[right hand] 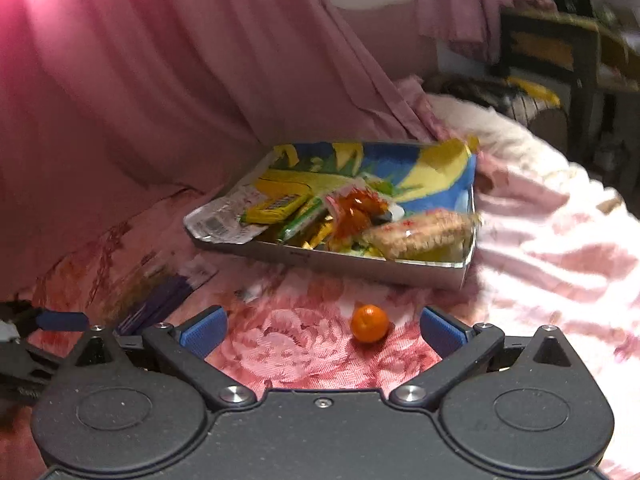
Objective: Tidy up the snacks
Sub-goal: 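Withdraw both tools from the tray toward the mandarin and dark snack packet, then grasp the mandarin orange with right tool while left tool grasps the dark snack packet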
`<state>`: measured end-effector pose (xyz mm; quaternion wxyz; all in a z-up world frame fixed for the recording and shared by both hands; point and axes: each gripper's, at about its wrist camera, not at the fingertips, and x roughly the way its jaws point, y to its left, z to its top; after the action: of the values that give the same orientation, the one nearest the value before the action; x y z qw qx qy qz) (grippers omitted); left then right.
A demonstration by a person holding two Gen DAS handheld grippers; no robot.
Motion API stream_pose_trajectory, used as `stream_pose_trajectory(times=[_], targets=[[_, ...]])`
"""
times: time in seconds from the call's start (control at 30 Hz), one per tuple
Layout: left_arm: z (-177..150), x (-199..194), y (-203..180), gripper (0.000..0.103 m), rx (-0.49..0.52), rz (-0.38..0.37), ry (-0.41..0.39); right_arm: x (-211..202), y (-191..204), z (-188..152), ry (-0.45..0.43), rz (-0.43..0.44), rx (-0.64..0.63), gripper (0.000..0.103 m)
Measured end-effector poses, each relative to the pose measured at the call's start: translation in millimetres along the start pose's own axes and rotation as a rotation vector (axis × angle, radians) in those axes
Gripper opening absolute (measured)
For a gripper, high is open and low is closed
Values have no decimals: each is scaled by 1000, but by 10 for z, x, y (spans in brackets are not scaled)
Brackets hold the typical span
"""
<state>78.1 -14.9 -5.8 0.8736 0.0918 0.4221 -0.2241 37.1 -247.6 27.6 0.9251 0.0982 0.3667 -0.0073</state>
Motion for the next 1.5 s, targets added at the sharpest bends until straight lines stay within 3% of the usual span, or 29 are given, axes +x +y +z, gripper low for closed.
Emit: stream_pose_trajectory(times=[0.17,0.4,0.5,0.6,0.73,0.9,1.07,1.2,1.27,1.5], targets=[[119,282,61,103,16,-61,33,237,-124,24,56,14,83,102],[207,606,123,103,77,-7,61,677,-418,44,134,53,298,102],[207,677,142,102,81,-27,67,825,-527,58,153,97,384,102],[222,695,140,102,88,-66,52,927,-580,66,141,88,421,102],[237,674,79,99,117,-122,34,1050,-561,60,153,50,386,97],[231,729,41,94,142,-116,47,1174,-447,46,195,42,300,82],[191,837,75,68,149,-128,100,1178,-335,12,237,9,234,63],[185,843,94,63,147,-117,97,1182,-293,-12,255,-15,199,48],[190,840,113,52,129,-133,101,1185,-239,-20,274,-45,146,44],[160,756,68,51,132,-154,107,1085,-60,-94,300,-50,71,30]])
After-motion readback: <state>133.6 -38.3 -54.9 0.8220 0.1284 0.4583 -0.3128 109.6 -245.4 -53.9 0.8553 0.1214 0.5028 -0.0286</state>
